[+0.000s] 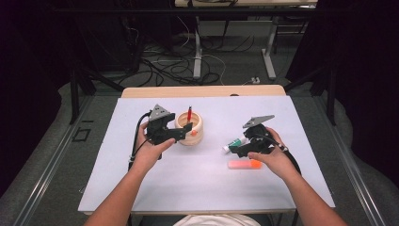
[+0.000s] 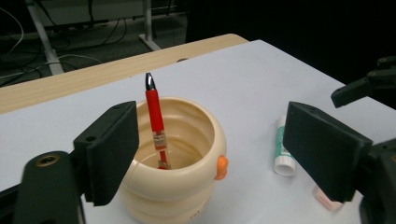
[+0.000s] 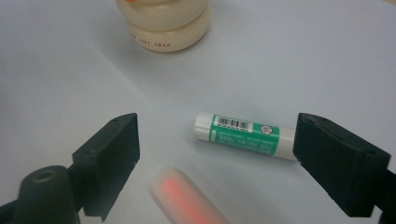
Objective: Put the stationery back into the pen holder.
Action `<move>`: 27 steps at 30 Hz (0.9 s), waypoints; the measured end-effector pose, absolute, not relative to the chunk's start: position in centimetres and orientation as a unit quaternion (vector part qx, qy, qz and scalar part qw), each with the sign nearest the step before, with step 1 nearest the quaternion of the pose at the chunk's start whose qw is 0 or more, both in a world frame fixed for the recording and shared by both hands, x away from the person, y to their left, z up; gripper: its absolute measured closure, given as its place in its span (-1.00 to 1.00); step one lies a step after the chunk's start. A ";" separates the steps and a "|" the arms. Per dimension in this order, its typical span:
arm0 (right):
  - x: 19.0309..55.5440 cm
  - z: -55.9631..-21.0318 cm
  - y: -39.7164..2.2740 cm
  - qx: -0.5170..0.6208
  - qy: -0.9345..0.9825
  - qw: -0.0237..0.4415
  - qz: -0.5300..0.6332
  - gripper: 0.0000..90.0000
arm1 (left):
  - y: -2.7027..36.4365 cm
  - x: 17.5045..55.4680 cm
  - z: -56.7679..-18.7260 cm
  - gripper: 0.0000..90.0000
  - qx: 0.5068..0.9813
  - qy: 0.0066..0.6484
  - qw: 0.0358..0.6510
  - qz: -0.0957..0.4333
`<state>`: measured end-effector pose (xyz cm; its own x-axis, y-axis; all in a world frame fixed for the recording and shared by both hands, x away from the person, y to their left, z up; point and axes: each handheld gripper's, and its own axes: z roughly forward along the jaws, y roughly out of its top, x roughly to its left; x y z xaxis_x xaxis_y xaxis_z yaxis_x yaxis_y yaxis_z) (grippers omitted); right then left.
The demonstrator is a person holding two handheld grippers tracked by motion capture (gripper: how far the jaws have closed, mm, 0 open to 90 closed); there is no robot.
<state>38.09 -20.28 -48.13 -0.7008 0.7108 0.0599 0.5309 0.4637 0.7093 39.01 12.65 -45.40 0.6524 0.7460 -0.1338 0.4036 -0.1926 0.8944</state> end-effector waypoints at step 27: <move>38.0 -47.5 -24.0 0.389 0.828 0.169 0.367 -0.72 | 10.1 37.2 -46.1 -0.89 0.793 0.345 0.481 0.144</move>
